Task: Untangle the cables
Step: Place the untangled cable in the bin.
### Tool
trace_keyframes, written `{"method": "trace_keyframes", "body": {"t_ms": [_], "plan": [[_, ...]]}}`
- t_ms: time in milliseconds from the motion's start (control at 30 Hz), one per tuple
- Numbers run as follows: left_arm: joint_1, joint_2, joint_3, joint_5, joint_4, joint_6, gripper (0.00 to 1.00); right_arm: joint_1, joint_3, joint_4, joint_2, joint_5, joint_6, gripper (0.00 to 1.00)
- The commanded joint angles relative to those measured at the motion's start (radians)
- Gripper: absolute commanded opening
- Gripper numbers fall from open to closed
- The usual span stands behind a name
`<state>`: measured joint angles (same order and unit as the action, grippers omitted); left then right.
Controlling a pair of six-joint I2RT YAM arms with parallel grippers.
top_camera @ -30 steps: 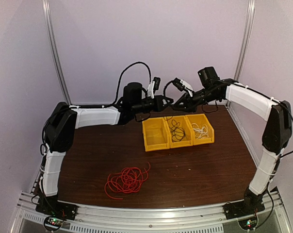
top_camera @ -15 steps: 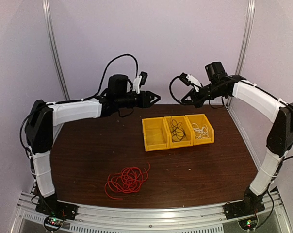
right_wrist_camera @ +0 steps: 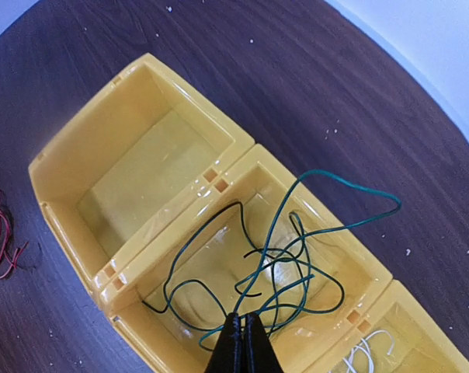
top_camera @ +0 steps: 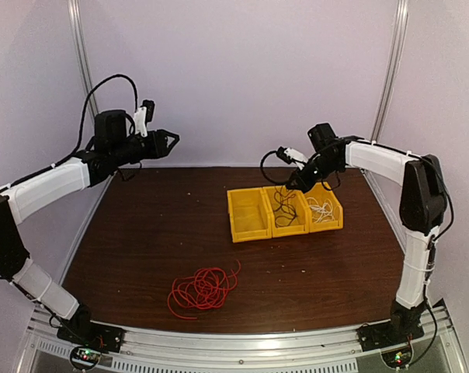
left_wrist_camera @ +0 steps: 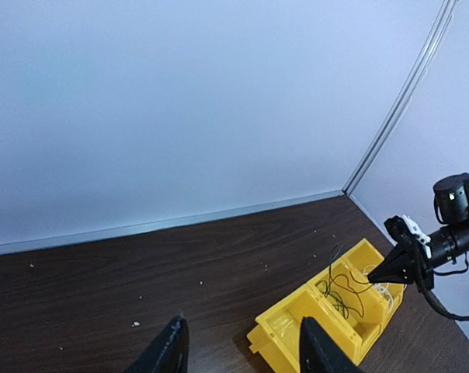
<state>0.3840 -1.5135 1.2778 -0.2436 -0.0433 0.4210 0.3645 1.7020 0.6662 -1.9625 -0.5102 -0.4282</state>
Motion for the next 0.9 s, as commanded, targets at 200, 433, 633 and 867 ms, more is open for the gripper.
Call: {"method": "trace_keyframes", "body": {"t_ms": [200,433,633,867], "plan": [[0.017,0.152,-0.330,0.219,-0.023,-0.183,0.50,0.051,-0.008,0.065,-0.056,0.030,0.009,0.00],[0.016,0.125,-0.309,0.213,-0.015,-0.228,0.50,0.078,-0.074,0.234,-0.002,-0.097,-0.110,0.00],[0.016,0.140,-0.345,0.225,-0.035,-0.233,0.50,0.085,-0.057,0.264,-0.006,-0.103,-0.123,0.00],[0.017,0.126,-0.363,0.265,-0.056,-0.234,0.50,0.056,0.115,0.201,-0.162,0.029,-0.026,0.00]]}}
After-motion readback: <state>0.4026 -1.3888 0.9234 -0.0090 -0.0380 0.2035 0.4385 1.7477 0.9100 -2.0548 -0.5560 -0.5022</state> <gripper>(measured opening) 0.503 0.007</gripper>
